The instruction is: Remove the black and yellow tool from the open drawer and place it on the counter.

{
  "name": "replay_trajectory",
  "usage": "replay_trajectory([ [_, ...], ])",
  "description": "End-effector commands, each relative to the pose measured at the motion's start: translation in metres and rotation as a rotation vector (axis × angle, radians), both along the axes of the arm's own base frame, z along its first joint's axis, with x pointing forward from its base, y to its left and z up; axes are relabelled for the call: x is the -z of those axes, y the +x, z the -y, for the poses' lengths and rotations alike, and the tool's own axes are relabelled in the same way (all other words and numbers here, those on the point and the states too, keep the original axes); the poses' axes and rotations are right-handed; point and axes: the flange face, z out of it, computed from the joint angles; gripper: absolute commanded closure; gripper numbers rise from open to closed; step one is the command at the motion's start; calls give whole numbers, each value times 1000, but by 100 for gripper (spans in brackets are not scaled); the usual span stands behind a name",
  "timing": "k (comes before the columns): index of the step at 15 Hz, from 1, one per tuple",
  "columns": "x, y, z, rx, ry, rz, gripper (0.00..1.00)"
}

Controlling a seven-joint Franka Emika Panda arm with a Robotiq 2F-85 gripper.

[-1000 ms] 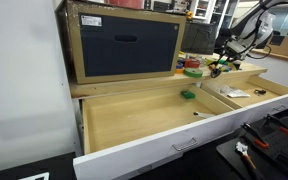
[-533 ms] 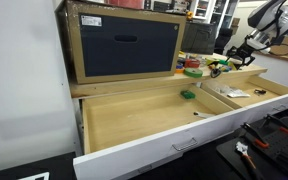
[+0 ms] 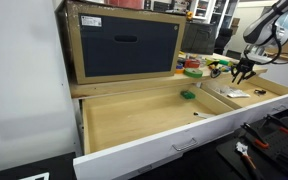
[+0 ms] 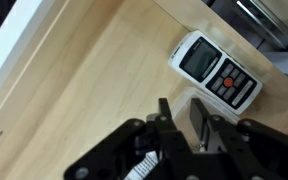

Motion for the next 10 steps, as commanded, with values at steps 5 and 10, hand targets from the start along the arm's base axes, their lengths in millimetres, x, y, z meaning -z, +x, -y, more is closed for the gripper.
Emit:
replay_trajectory([
  [5,-9,50,-40,-12,-41,59,100],
  [10,-35,79,-56,-26,-101,202,100],
])
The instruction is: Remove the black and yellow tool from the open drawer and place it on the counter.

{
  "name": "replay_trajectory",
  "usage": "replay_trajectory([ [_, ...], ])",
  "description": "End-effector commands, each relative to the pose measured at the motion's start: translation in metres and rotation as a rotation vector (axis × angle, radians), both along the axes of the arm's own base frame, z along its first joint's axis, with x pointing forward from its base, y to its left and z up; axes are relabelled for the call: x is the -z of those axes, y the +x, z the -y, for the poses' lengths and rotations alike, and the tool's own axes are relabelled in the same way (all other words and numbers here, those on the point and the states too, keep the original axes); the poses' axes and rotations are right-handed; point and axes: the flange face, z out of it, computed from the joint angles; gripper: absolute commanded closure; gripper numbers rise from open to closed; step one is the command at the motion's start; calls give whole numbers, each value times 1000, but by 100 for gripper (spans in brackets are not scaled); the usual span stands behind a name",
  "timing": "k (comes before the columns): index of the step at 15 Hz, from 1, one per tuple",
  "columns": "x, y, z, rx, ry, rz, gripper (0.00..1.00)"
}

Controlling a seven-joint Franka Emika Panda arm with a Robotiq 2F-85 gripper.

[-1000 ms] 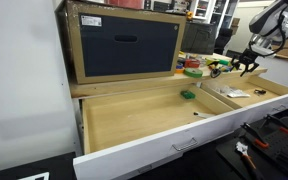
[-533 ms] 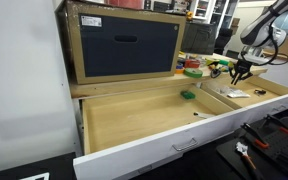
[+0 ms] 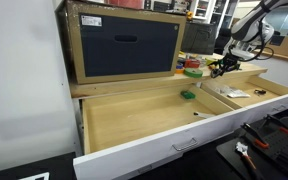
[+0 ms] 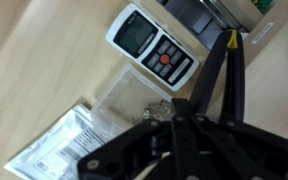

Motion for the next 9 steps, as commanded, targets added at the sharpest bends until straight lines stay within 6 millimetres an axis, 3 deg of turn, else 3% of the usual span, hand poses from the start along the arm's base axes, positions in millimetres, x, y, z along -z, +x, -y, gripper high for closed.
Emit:
replay_trajectory([
  [1,-14,14,-8,-2,-38,101,100],
  [5,-21,9,-11,-14,-78,180,100],
  [7,-25,-5,-8,-40,-58,156,100],
  [9,-31,-34,0,-106,-18,77,100],
])
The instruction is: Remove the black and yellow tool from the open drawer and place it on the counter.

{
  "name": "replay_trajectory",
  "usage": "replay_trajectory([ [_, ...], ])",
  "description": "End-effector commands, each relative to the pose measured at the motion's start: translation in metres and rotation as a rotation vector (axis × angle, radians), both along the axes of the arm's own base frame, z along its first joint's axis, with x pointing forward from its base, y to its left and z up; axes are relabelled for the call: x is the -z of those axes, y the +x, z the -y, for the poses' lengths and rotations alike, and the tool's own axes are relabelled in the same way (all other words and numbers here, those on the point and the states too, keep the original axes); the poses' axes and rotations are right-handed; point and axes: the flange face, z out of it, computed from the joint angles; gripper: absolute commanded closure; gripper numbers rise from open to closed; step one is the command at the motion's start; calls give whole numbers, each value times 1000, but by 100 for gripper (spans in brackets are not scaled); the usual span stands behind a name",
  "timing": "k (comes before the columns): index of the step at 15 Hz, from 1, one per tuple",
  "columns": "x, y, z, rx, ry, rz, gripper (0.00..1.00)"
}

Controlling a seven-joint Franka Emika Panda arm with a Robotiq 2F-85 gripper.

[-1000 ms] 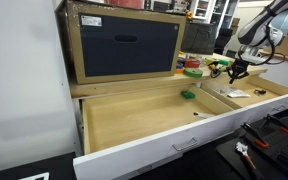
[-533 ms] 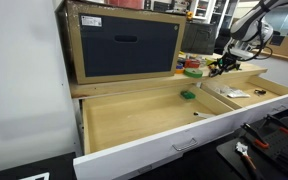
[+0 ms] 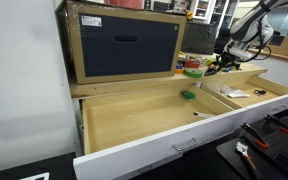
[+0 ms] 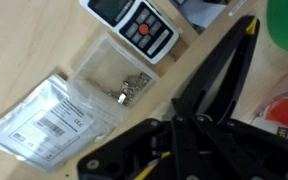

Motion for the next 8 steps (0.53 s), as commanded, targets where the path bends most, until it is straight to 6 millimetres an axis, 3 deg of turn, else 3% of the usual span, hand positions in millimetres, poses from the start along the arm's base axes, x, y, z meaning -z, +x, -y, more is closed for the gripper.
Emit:
replay_trajectory([
  [1,-22,-56,15,-104,54,-113,100],
  [4,-45,-99,55,-160,21,-223,100],
  [8,-96,-147,105,-195,-61,-320,100],
])
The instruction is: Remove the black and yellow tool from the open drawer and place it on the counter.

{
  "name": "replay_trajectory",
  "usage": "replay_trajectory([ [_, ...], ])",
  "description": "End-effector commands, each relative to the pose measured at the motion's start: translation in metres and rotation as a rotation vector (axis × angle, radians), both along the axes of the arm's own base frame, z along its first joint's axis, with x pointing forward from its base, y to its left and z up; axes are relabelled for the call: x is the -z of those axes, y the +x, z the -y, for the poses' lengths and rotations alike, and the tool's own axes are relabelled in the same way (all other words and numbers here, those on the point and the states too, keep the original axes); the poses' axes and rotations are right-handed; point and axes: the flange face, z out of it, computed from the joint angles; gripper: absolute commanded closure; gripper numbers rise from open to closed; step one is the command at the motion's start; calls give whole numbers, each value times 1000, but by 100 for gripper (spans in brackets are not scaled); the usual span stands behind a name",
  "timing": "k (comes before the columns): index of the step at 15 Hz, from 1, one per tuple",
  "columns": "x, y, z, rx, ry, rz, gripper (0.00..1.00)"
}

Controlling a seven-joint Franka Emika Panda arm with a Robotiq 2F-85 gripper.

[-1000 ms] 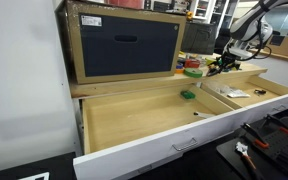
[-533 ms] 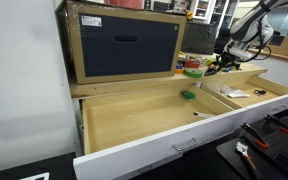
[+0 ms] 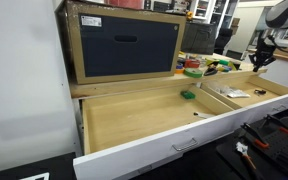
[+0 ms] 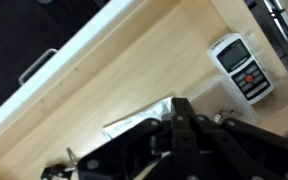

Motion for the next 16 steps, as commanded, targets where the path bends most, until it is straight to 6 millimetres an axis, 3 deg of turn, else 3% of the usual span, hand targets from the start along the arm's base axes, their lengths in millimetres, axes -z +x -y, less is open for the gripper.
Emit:
replay_trajectory([
  [1,-49,-43,22,-48,-53,-43,100],
  [4,-84,-60,28,-69,-101,-75,100],
  [7,-112,-68,21,-93,-136,-77,100],
  [16,-153,-62,-9,-255,-157,-98,100],
])
